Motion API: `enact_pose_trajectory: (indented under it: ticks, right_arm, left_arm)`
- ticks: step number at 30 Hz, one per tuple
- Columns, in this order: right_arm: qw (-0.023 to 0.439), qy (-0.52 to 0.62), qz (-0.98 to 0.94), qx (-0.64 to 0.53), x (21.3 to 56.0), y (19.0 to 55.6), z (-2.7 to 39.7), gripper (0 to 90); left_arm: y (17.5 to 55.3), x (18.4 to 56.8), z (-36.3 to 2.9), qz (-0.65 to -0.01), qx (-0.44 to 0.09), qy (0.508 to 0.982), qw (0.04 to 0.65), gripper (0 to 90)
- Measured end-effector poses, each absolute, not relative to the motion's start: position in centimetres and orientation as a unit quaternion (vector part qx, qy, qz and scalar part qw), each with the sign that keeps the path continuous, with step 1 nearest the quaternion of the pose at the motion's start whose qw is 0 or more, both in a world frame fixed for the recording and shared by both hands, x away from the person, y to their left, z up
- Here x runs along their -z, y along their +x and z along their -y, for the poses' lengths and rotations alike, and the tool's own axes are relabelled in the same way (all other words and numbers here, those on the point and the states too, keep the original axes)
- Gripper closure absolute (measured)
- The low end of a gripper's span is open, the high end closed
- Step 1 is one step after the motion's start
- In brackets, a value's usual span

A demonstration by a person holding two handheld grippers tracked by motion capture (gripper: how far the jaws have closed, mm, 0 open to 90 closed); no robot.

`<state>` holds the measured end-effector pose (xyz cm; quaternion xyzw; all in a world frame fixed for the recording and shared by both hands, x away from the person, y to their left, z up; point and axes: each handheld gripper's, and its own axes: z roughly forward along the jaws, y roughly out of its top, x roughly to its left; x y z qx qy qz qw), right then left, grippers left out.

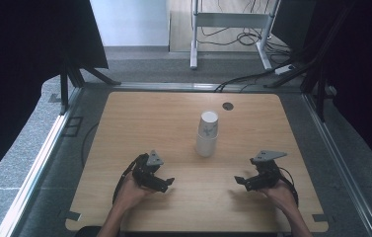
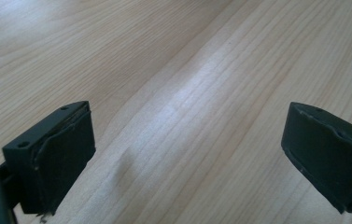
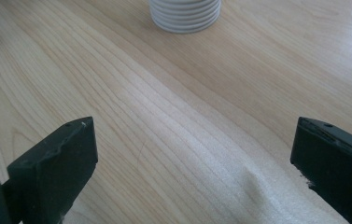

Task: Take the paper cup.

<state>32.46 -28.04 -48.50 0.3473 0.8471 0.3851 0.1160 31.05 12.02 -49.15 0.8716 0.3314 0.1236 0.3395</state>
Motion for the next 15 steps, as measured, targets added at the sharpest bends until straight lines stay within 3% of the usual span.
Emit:
enact_pose_trajectory:
  ticks: [15]
  right_arm:
    - [0.099,0.336,-0.855,-0.383,46.6,33.1,28.1,0.6]
  left_arm:
    - [31.3,48.1,-11.4,-0.317,-0.127,0.873,0.349,4.4]
